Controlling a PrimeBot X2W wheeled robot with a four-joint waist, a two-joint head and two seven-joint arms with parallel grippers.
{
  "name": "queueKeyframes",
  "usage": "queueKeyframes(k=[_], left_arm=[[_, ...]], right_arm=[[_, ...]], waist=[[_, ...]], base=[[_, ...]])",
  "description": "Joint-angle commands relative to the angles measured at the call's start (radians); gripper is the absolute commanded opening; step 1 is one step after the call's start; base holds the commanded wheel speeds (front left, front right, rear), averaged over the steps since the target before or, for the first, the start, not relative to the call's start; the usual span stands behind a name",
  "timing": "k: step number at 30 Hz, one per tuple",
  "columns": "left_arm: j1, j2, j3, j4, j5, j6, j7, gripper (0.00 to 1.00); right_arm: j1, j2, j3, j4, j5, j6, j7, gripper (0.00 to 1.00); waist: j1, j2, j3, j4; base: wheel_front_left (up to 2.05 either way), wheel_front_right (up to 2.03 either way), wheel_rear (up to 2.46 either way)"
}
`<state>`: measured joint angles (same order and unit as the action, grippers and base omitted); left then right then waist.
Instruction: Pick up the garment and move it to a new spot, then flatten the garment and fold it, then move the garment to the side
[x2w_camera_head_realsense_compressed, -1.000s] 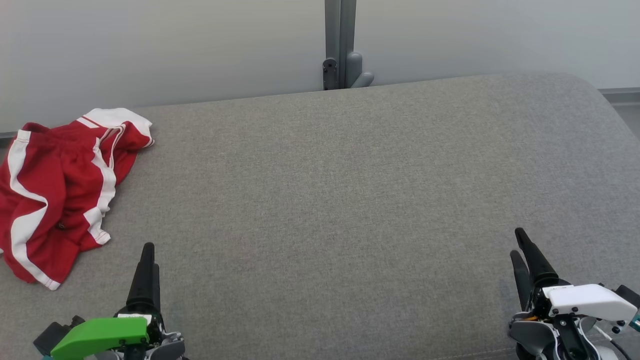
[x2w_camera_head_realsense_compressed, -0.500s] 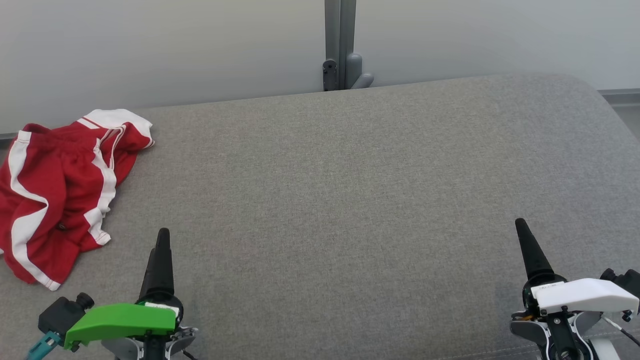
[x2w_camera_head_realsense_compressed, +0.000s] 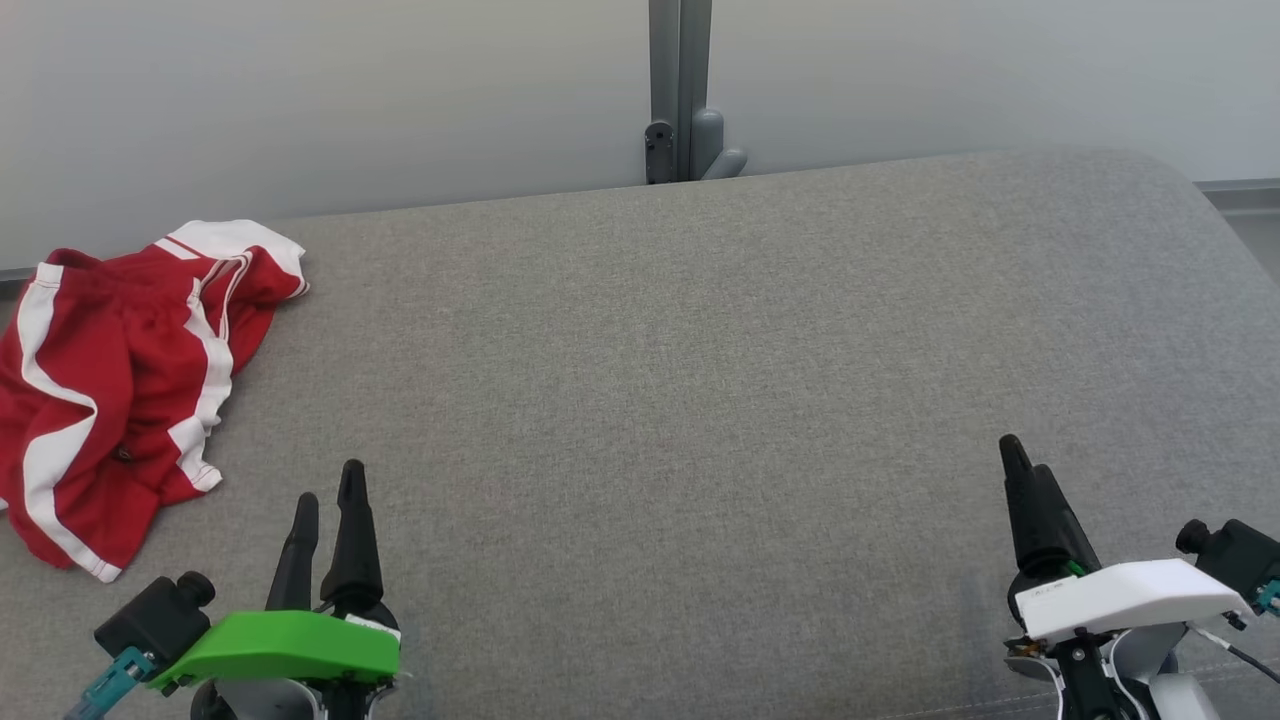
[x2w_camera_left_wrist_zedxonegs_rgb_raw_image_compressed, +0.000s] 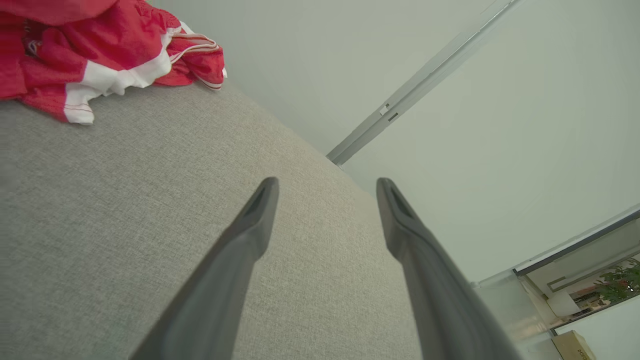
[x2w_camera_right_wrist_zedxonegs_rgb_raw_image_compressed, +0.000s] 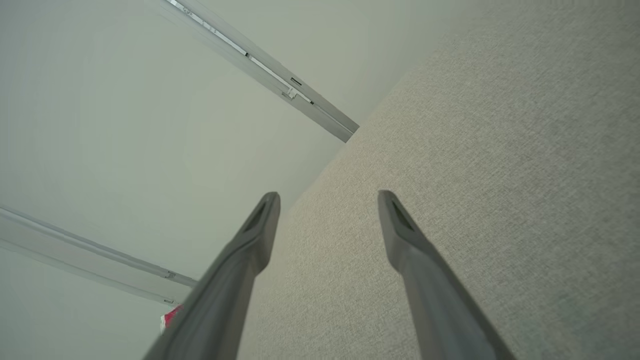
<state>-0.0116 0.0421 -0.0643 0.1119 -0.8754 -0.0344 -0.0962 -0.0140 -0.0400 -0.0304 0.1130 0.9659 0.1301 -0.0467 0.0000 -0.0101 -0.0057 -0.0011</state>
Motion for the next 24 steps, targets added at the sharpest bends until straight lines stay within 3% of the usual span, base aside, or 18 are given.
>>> queueKeyframes(k=[1, 9, 24], left_arm=[[-0.001, 0.006, 0.0, -0.018, 0.05, 0.006, -0.011, 1.0], [0.012, 0.007, 0.003, -0.028, 0.179, 0.017, -0.033, 1.0], [0.025, 0.017, -0.014, -0.025, 0.374, 0.027, -0.068, 1.0]], right_arm=[[-0.001, -0.007, 0.012, -0.023, -0.06, 0.001, -0.013, 1.0], [0.011, -0.008, 0.041, -0.042, -0.228, 0.001, -0.041, 1.0], [0.025, -0.009, 0.068, -0.056, -0.428, 0.001, -0.086, 1.0]], waist=[[0.0, 0.0037, 0.0, 0.0], [0.0, 0.0044, -0.001, 0.001], [0.0, 0.0055, -0.001, 0.001]], base=[[0.0, 0.0, 0.0], [0.0, 0.0, 0.0], [0.0, 0.0, 0.0]])
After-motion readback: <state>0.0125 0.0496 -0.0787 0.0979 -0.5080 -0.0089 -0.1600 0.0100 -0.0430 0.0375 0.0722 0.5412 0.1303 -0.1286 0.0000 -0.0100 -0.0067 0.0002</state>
